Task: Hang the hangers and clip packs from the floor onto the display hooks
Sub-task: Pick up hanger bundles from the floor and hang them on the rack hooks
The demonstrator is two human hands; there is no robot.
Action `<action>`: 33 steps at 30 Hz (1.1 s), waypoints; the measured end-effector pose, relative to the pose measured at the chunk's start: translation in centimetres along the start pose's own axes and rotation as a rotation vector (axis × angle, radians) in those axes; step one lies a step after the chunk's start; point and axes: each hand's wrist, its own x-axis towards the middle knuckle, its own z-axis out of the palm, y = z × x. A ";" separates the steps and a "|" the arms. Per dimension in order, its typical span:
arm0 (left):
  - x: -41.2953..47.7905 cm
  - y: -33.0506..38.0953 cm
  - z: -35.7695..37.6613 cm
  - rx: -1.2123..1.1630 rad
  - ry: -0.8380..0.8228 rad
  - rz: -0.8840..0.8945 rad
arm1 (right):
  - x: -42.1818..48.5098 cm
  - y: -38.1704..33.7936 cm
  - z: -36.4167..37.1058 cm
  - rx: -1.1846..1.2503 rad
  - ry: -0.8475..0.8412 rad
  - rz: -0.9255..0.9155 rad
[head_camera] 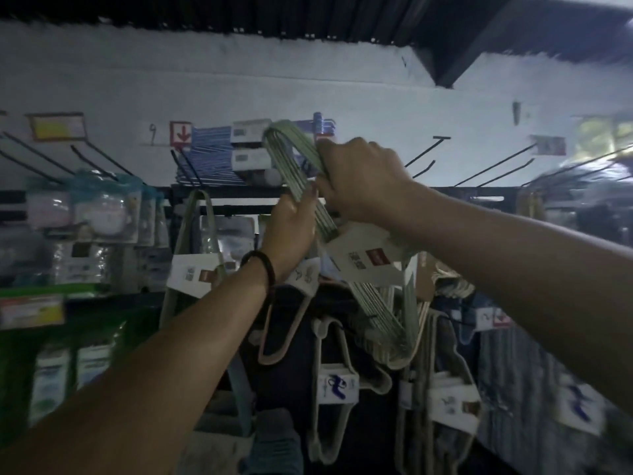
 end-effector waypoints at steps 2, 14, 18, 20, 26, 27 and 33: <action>-2.6 -1.2 0.4 0.079 -0.253 -0.065 | -1.0 1.6 0.8 -0.014 0.001 0.096; -7.4 -10.1 4.0 0.341 -0.690 -0.112 | -3.3 5.2 3.7 0.107 -0.226 0.230; -7.4 -8.2 0.7 -0.418 -0.502 -0.472 | -1.9 3.5 3.2 0.262 -0.258 0.221; -8.0 -7.6 -1.9 -0.599 -0.444 -0.495 | -1.5 1.5 3.6 0.422 -0.259 0.220; -12.3 -6.1 -8.0 -0.283 -0.051 -0.389 | -2.1 -6.4 8.2 0.795 -0.400 0.174; -13.0 -6.1 -9.2 -0.264 0.007 -0.400 | -2.4 -7.8 8.4 0.866 -0.419 0.149; -16.0 -5.8 -15.7 -0.048 0.166 -0.374 | -2.6 -13.7 8.1 1.216 -0.587 0.056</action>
